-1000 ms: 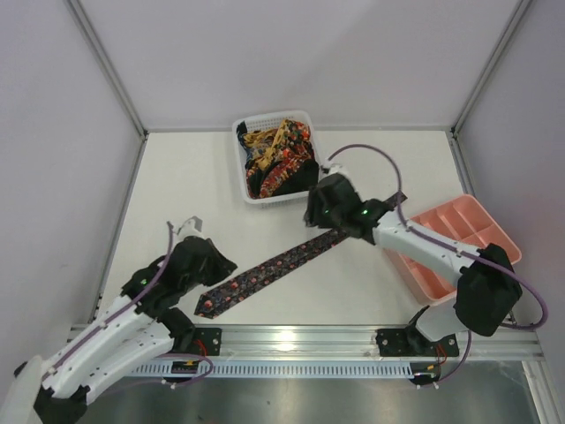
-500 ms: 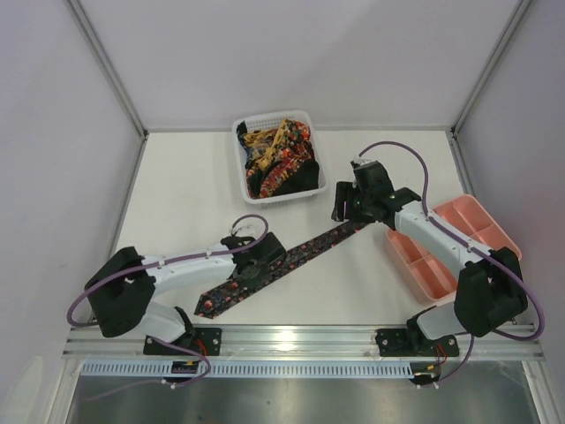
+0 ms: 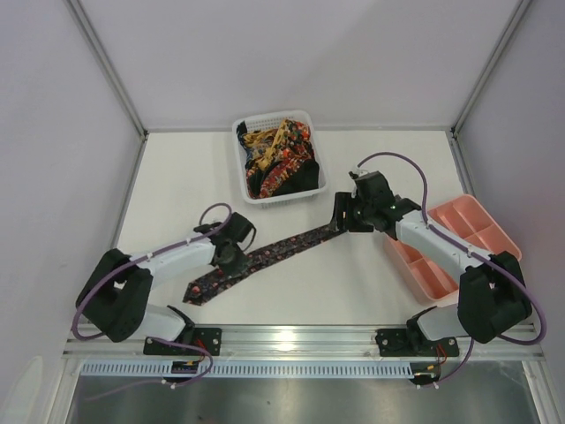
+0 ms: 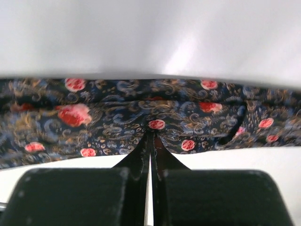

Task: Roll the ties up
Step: Flatten the tie

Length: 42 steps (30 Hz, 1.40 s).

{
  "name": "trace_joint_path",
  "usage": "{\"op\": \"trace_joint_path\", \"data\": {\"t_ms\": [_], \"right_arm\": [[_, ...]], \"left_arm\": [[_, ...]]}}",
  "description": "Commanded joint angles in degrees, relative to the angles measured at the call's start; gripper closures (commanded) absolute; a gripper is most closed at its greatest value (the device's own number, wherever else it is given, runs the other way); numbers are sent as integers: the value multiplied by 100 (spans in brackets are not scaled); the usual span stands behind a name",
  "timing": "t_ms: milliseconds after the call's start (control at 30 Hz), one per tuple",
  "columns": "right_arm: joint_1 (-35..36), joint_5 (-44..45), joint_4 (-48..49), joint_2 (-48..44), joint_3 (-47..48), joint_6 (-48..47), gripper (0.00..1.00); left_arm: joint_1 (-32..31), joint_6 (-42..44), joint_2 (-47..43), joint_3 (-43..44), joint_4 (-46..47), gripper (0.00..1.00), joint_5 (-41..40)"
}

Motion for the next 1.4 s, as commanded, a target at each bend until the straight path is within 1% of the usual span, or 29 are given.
{"op": "trace_joint_path", "data": {"t_ms": [0, 67, 100, 133, 167, 233, 267, 333, 367, 433, 467, 533, 567, 600, 667, 700, 733, 800, 833, 867, 900, 1000, 1033, 1100, 1133, 1167, 1233, 1300, 1367], "right_arm": [[-7, -130, 300, -187, -86, -49, 33], [-7, -165, 344, -161, -78, -40, 32], [-7, -200, 344, -135, -78, -66, 33], [2, -209, 362, -65, -43, -75, 32], [-6, -226, 353, -12, -25, -75, 32], [2, -262, 379, 67, 36, -75, 32], [2, -288, 388, 154, 54, -75, 32], [-15, -297, 397, 243, 115, -75, 32], [-33, -288, 388, 330, 177, -66, 32], [-129, -279, 345, 436, 308, -58, 32], [-182, -288, 353, 532, 344, -49, 32], [-322, -279, 335, 612, 432, -40, 32], [-375, -262, 318, 665, 528, -40, 32], [-437, -244, 327, 735, 572, -31, 32], [-630, -331, 370, 840, 669, 21, 32], [-691, -419, 388, 971, 791, 39, 32], [-736, -429, 379, 1034, 862, 57, 32], [-902, -446, 580, 1253, 1003, 179, 34], [-938, -464, 677, 1332, 1047, 249, 36], [-1025, -525, 730, 1464, 1152, 398, 38], [-1061, -534, 774, 1735, 1397, 460, 40], [-1061, -324, 670, 2367, 2064, 697, 47], [-1061, -297, 635, 2475, 2189, 751, 47], [-1035, -52, 538, 2633, 2374, 804, 47], [-1026, 88, 503, 2756, 2514, 769, 48], [-1017, 334, 302, 2844, 2628, 725, 48], [-1026, 572, -50, 3107, 3014, 594, 49], [-1026, 652, -182, 3240, 3112, 470, 49], [-982, 976, -288, 3398, 3262, 303, 48]], "left_arm": [[1195, 693, 156, -459, -244, 100, -115], [1663, 931, 269, -293, -333, 99, -71], [2144, 1211, 357, -187, -377, 99, -54], [2393, 1327, 619, 57, -543, 99, -97], [2900, 1467, 778, 190, -596, 99, -89], [3403, 1942, 1269, 402, -545, 99, 42], [3841, 2074, 1437, 681, -579, 100, -9], [4195, 2320, 1746, 1025, -745, 99, -158], [4301, 2408, 1877, 1383, -955, 100, -211], [4233, 2392, 1722, 1615, -1124, 99, -553], [4102, 2400, 1311, 1581, -1081, 99, -607], [3969, 2418, 844, 1475, -1045, 96, -616], [3786, 2409, 624, 1344, -1097, 93, -616], [3714, 2392, 135, 1247, -1098, 92, -468], [3443, 2400, -343, 896, -984, 89, -213], [3345, 2461, -841, 782, -844, 84, 76], [3249, 2436, -1046, 607, -808, 74, 157], [2932, 2305, -1695, 430, -642, 62, 315], [2766, 2269, -1899, 264, -536, 56, 559], [2677, 2234, -2075, 175, -353, 53, 684], [2607, 2233, -2372, 87, 75, 52, 955], [2361, 2277, -2507, -107, 972, 52, 1351], [2229, 2295, -2455, -72, 1142, 44, 1657], [2018, 2461, -2279, 77, 1292, 40, 1757], [1756, 2558, -2087, 356, 1127, 40, 1731], [1614, 2724, -1998, 507, 960, 39, 1461], [1229, 2892, -1866, 805, 644, 37, 1231], [1078, 3024, -1708, 938, 432, 36, 1273], [998, 3077, -1594, 1097, 143, 38, 1501]]}}
